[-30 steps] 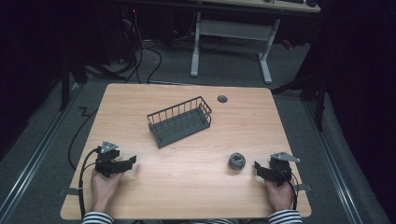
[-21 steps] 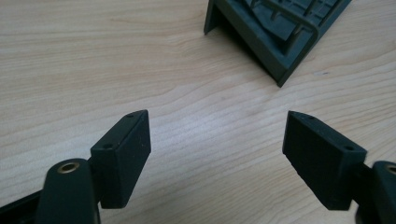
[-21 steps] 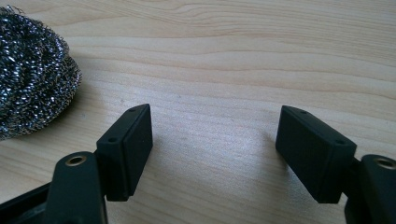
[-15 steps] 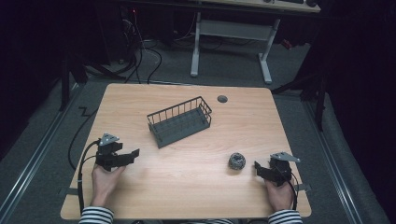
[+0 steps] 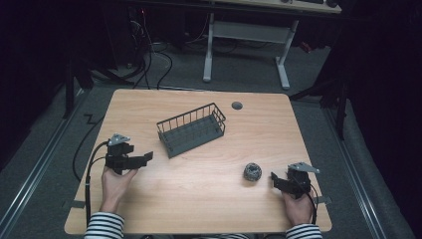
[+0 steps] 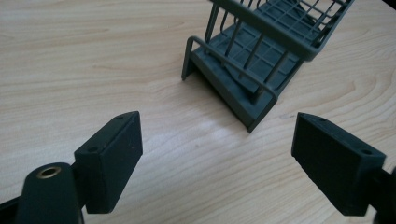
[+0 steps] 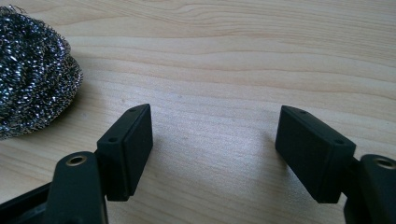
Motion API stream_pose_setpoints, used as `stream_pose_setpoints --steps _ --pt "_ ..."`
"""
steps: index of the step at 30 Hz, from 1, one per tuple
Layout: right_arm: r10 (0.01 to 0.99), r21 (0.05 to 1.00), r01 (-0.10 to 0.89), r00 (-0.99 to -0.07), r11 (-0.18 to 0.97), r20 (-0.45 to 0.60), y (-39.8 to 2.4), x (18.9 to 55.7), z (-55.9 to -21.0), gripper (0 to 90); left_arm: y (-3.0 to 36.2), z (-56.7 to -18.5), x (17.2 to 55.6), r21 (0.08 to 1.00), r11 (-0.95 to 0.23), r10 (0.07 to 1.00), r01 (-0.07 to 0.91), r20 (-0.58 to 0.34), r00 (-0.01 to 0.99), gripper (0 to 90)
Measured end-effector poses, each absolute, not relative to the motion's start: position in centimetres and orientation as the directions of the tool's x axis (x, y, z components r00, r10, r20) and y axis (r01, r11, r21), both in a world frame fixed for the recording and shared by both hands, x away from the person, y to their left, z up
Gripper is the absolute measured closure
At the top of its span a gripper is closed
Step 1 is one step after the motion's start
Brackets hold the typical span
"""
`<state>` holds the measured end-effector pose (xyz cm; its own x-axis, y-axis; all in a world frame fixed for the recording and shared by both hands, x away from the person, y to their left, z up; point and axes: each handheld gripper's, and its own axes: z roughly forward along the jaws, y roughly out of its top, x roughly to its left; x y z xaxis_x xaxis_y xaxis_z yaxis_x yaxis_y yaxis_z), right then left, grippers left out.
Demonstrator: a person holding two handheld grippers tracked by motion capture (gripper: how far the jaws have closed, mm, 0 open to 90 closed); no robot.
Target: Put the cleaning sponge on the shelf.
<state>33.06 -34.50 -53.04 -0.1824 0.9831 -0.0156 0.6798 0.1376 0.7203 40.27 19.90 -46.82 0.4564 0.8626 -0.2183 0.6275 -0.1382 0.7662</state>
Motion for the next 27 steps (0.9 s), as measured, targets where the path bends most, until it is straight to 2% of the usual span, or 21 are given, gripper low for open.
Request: stream_pose_setpoints --steps 15,27 --pt "0.982 0.720 0.679 -0.188 0.142 -0.016 -34.4 33.0 -53.0 28.0 16.7 -43.8 43.5 0.772 -0.170 0.847 0.613 -0.204 0.491 16.7" --pt "0.980 0.720 0.677 -0.198 0.150 -0.018 -34.4 33.0 -53.0 28.1 14.4 -44.2 45.9 0.738 -0.198 0.865 0.645 -0.178 0.470 18.2"
